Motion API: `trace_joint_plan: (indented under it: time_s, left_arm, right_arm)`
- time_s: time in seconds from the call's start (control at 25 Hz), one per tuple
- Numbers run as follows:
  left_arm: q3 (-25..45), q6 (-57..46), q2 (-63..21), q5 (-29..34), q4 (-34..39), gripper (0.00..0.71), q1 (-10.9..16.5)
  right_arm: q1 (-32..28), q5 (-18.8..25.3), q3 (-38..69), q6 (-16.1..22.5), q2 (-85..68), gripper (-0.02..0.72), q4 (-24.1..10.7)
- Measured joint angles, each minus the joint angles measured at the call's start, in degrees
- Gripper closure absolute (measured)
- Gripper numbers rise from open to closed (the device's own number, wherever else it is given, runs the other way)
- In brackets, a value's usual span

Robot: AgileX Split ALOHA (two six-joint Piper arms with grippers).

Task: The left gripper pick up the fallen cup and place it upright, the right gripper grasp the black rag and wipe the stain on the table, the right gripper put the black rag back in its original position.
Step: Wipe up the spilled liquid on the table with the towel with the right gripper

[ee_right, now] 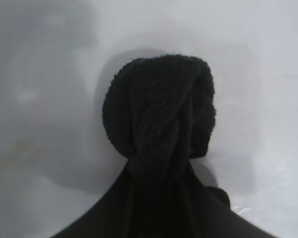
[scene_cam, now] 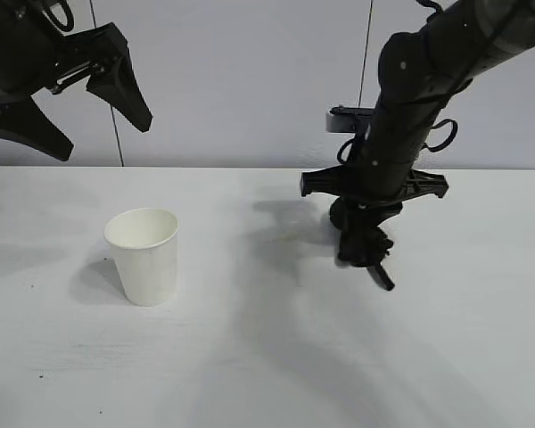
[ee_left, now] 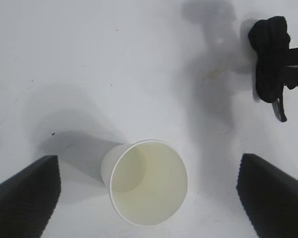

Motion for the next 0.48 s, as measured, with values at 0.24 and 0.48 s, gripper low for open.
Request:
trace_joint_plan:
  time_s: [0.24, 0.48]
  left_arm:
    - [0.00, 0.00, 0.00, 0.00, 0.00, 0.016, 0.00]
    - [0.00, 0.00, 0.00, 0.00, 0.00, 0.016, 0.00]
  right_arm:
    - [8.80, 0.64, 0.00, -2.33, 0.00, 0.585, 4.39]
    - [9.03, -4.20, -0.45, -1.64, 0.20, 0.585, 4.60]
